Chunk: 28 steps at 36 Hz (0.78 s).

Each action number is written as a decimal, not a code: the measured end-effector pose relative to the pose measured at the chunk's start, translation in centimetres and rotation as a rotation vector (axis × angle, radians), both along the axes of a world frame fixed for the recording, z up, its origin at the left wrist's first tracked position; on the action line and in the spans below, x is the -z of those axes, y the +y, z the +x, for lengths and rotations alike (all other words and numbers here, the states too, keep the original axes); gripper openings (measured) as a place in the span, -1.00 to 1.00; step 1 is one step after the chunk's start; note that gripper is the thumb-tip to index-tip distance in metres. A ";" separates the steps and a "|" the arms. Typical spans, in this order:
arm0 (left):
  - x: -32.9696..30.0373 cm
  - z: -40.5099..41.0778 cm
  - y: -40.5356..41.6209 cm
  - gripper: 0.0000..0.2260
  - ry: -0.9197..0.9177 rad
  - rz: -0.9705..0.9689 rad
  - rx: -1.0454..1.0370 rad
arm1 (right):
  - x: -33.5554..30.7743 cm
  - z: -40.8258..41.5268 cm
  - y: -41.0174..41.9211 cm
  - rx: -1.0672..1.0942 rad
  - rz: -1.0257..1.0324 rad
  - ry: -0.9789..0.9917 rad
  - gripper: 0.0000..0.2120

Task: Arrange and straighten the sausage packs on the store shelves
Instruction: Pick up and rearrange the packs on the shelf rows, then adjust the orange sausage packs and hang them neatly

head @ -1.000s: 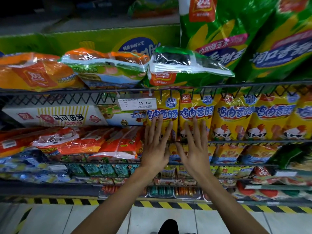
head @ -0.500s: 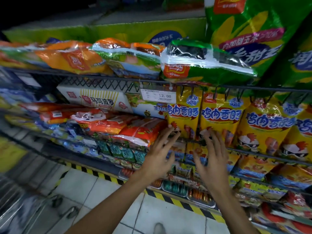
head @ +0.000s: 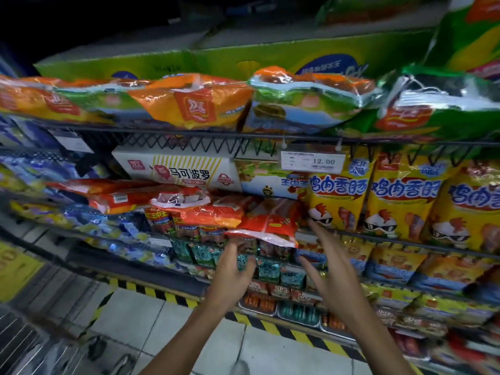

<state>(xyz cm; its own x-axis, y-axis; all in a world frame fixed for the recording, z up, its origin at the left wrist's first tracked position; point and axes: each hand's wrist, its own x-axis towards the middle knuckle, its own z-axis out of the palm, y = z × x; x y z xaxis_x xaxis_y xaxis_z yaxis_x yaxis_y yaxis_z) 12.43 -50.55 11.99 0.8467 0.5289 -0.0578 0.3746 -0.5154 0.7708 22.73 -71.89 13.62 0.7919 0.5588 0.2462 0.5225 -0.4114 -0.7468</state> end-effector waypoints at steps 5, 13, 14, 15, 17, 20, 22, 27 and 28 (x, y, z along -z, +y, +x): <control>0.5 0.1 2.0 -0.44 0.069 -0.091 0.140 | -0.6 -0.4 4.4 0.103 0.004 0.020 -0.23; -0.2 0.2 3.4 -0.29 0.053 -0.171 0.346 | -0.9 -0.8 6.2 0.291 0.130 0.052 -0.18; -0.3 0.2 3.5 -0.30 0.053 -0.179 0.368 | -1.2 -0.8 6.3 0.336 0.122 0.055 -0.27; -0.3 0.3 3.5 -0.31 0.047 -0.183 0.394 | -1.6 -0.6 6.3 0.371 0.107 0.053 -0.41; -0.4 0.5 3.5 -0.34 0.032 -0.172 0.449 | -2.1 -0.1 6.3 0.447 0.039 0.005 -0.82; -1.3 1.1 3.0 -0.36 -0.026 -0.190 0.496 | -2.6 0.9 6.3 0.488 0.089 -0.077 -0.86; -1.7 1.5 2.3 -0.32 -0.076 -0.193 0.497 | -3.2 1.5 6.6 0.460 0.089 -0.128 -0.80; -1.7 2.1 0.9 -0.23 -0.141 -0.194 0.449 | -4.3 2.7 7.6 0.444 0.064 -0.245 -0.81; -2.0 2.4 0.7 -0.22 -0.146 -0.200 0.439 | -4.3 3.0 7.6 0.449 0.070 -0.247 -0.81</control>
